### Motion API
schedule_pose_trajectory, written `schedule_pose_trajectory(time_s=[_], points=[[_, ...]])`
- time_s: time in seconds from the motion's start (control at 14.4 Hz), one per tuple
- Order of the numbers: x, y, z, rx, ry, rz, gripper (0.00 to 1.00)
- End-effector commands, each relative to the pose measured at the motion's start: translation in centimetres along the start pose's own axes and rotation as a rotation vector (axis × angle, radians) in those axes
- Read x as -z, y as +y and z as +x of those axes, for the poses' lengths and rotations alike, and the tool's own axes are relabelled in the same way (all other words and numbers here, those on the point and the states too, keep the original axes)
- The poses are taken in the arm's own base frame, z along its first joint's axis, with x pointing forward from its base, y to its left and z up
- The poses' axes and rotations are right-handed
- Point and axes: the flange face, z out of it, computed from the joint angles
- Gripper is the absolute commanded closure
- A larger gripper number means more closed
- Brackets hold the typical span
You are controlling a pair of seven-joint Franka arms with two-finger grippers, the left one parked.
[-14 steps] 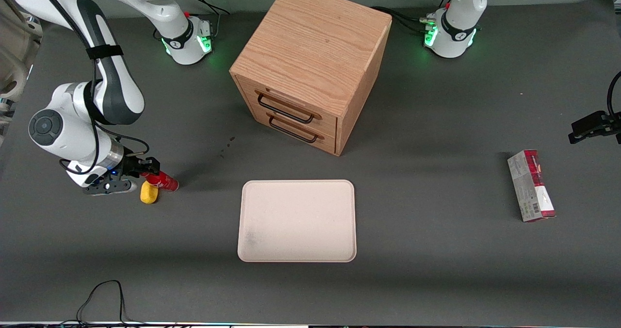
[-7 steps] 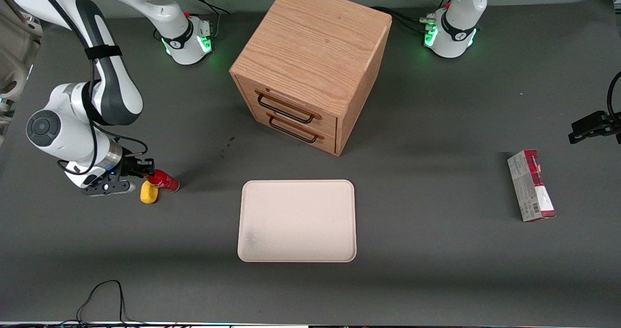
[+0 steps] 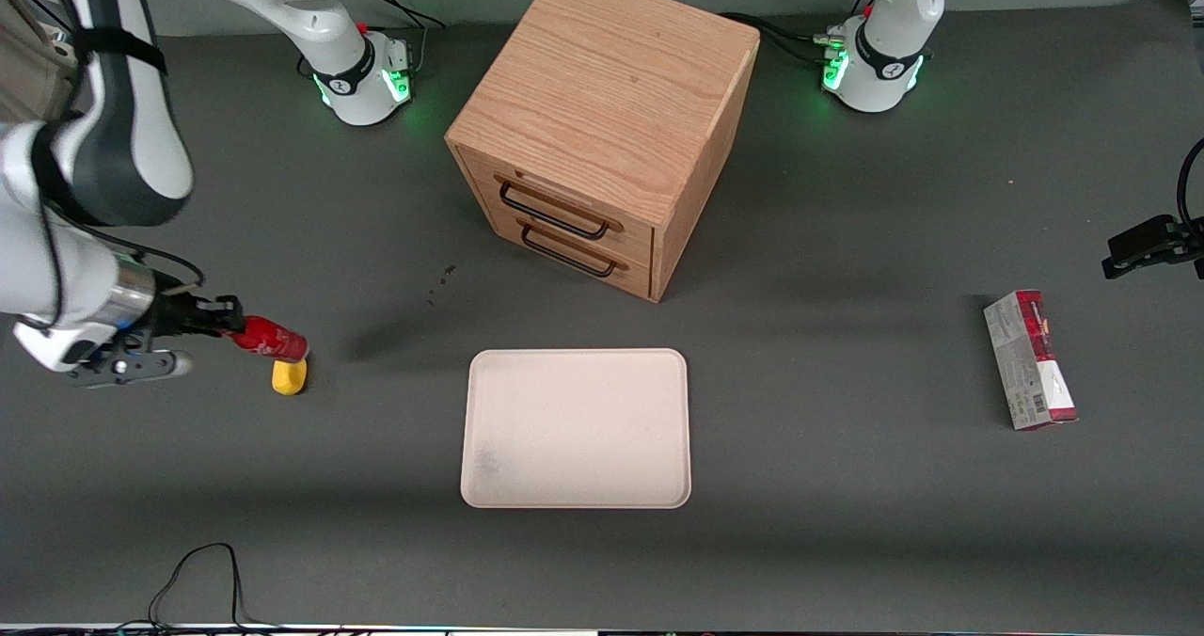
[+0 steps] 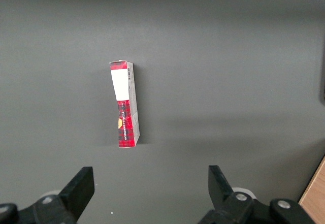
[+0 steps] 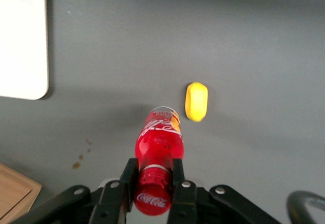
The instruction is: Place coke bottle on tray
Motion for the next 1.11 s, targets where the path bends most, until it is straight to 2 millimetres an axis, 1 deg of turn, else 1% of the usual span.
schedule_pose_trajectory(time_s=[0.0, 0.14, 0.28, 0.42, 0.49, 0.56, 0.63, 0.77, 0.91, 1.04], points=[[6.3, 0.6, -0.8, 0.018, -0.021, -0.005, 1.00], [10.1, 0.4, -2.2, 0.018, -0.032, -0.004, 1.00], [12.7, 0.6, -3.4, 0.013, -0.038, -0.002, 1.00], [15.1, 0.3, -4.0, 0.025, -0.018, -0.001, 1.00], [15.6, -0.2, -4.1, 0.033, -0.009, 0.005, 1.00], [15.6, -0.8, -3.9, 0.044, -0.007, 0.007, 1.00], [16.1, -1.4, -3.4, 0.055, 0.014, 0.005, 1.00], [16.3, -4.8, -1.2, 0.115, 0.044, 0.010, 1.00], [15.6, -7.0, 1.4, 0.159, 0.061, 0.028, 1.00], [14.9, -10.3, 3.0, 0.177, 0.074, 0.014, 1.00]])
